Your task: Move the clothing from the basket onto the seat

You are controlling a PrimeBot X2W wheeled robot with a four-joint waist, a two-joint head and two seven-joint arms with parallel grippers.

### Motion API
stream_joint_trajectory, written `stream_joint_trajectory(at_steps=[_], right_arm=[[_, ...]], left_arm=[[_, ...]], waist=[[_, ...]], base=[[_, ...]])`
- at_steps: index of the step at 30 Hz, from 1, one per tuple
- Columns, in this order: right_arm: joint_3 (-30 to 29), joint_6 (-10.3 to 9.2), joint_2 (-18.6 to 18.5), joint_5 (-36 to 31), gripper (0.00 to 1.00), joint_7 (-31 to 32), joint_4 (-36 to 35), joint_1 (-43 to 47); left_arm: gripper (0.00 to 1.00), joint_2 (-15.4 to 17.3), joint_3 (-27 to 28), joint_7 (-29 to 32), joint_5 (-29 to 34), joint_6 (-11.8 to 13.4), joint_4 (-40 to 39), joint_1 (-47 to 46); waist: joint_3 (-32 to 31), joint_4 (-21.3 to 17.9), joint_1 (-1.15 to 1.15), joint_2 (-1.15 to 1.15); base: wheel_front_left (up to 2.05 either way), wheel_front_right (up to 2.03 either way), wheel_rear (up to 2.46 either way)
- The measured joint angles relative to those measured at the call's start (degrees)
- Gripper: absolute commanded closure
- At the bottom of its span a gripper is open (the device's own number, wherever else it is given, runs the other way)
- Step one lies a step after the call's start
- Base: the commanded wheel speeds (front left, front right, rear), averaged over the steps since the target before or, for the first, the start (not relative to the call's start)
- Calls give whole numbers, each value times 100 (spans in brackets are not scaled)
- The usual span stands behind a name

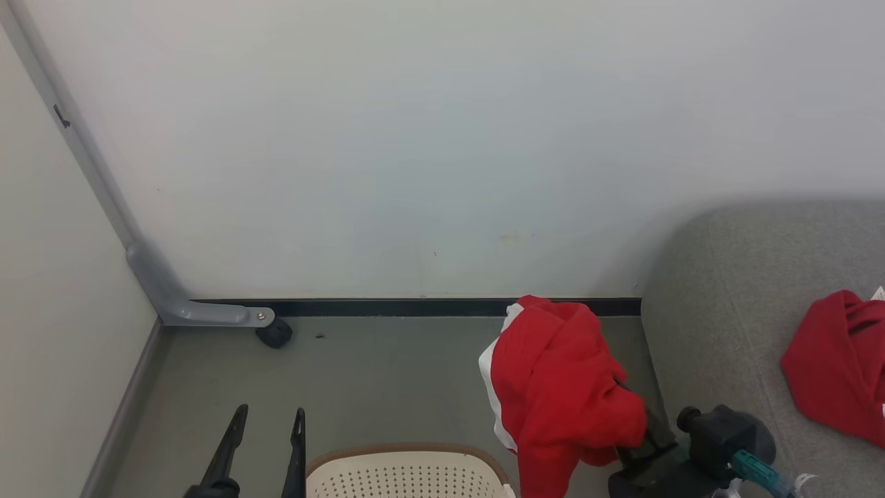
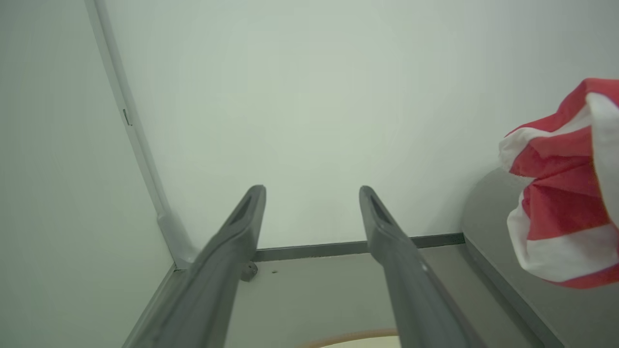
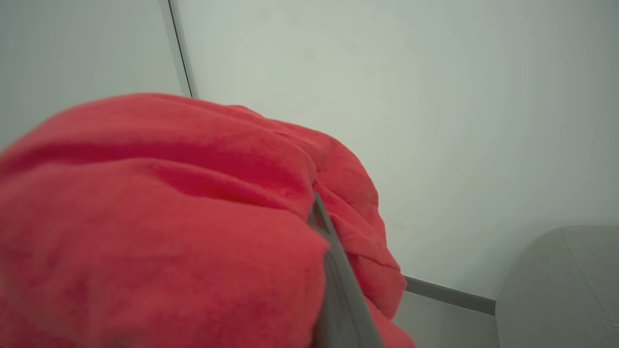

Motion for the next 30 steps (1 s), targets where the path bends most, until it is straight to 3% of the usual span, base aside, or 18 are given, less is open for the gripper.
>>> stream_joint_trajectory(at_steps=[8,22,30], right_arm=[[-287,-64,-36,-12,100,0,-202,393],[-870,-348,-23,23,100,1,-390,1060],[-956,-369,45,-4,100,1,-490,1185]], left_arm=[[0,-40,190,0,1,46,226,147],[0,-162,326,0,8,101,396,433],[0,-208,390,0,13,97,391,433]], waist=[[-40,-14,0,0],[-98,-85,0,0],[-106,-165,0,0]], base=[[0,0,0],[0,0,0],[0,0,0]])
